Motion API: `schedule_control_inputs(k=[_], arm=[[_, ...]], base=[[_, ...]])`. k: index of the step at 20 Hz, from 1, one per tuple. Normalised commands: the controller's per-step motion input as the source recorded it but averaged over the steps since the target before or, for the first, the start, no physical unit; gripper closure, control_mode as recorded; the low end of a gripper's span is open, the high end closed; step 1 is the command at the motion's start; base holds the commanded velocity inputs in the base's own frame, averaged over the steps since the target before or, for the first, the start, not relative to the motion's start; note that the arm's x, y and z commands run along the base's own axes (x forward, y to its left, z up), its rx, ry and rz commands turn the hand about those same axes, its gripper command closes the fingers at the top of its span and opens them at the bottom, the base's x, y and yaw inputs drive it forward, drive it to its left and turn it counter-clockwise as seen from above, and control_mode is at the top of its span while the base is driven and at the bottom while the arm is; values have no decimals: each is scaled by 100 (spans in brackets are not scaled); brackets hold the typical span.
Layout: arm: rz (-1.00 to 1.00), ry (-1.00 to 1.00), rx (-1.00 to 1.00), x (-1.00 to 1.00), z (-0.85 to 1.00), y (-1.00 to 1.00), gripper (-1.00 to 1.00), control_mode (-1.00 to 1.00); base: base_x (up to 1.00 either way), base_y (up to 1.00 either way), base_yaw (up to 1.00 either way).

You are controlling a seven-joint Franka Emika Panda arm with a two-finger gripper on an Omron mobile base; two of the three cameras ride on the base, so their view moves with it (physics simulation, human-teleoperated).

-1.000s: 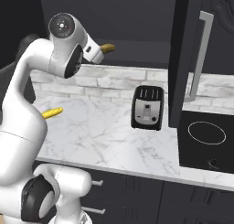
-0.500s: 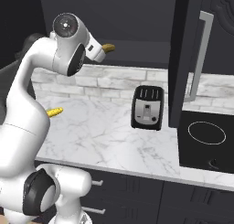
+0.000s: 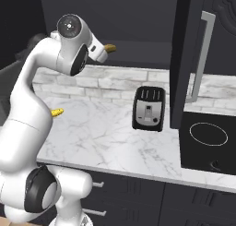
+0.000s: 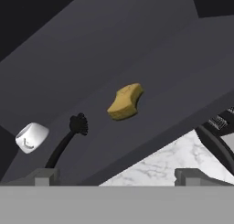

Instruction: Pick the dish brush and sponge from the cabinet and place them on the counter.

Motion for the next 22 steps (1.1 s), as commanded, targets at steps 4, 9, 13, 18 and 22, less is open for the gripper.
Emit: schedule_control_inputs(k=[4,9,13,18,22], arm=[[0,0,-1,8,-1,0,-100,-100],[0,0,-2,15,-4,0,-100,-100],[0,0,-3,18,-15,-1,-100,-100],[0,0,-2,23,-5,-3,-100,-100],[0,0,-2,19,0,-4,-100,-100]], base=[[0,0,0],[0,0,0],[0,0,0],[0,0,0],[0,0,0]])
